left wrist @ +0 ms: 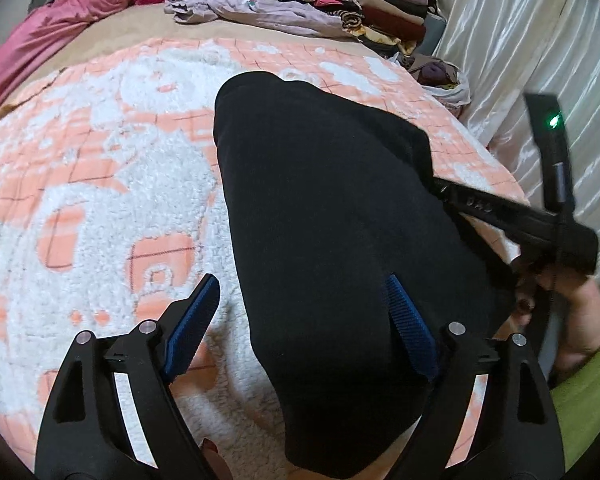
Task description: Fold small clothes
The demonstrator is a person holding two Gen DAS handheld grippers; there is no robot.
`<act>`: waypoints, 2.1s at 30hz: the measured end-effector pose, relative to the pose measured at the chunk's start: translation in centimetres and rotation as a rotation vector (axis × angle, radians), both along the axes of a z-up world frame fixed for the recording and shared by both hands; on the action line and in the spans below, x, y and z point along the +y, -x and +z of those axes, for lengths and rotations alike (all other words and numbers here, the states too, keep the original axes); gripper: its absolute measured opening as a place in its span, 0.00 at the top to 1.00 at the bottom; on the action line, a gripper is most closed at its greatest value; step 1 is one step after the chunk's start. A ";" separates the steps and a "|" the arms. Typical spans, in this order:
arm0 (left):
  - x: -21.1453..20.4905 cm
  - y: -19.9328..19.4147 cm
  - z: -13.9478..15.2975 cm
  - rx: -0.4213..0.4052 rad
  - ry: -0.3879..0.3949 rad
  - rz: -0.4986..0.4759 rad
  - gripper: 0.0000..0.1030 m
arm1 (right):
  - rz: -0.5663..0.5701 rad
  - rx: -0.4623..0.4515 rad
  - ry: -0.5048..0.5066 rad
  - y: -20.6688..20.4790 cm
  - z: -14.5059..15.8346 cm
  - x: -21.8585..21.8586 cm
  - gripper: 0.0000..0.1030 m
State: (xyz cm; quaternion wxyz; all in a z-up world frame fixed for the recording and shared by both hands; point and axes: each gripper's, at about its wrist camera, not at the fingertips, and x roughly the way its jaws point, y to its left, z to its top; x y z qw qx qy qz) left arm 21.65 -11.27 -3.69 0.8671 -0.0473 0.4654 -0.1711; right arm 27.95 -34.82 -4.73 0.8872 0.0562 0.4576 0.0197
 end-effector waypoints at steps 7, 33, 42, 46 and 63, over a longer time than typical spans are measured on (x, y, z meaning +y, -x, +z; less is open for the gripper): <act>-0.2 0.7 0.5 -0.010 -0.016 0.004 0.25 | -0.032 -0.043 -0.066 1.1 0.5 -1.2 0.55; -0.2 3.7 4.5 -0.086 -0.034 -0.003 0.09 | 0.084 -0.296 -0.276 13.1 9.1 -2.3 0.05; 0.5 6.9 6.5 -0.141 -0.038 0.009 0.09 | 0.108 -0.358 -0.211 18.4 11.9 -1.2 0.04; 1.5 8.6 6.8 -0.158 -0.044 0.014 0.09 | 0.116 -0.367 -0.170 20.8 12.2 -0.2 0.04; 5.7 13.5 4.3 -0.126 -0.047 0.085 0.09 | 0.102 -0.264 -0.058 25.9 7.5 1.8 0.04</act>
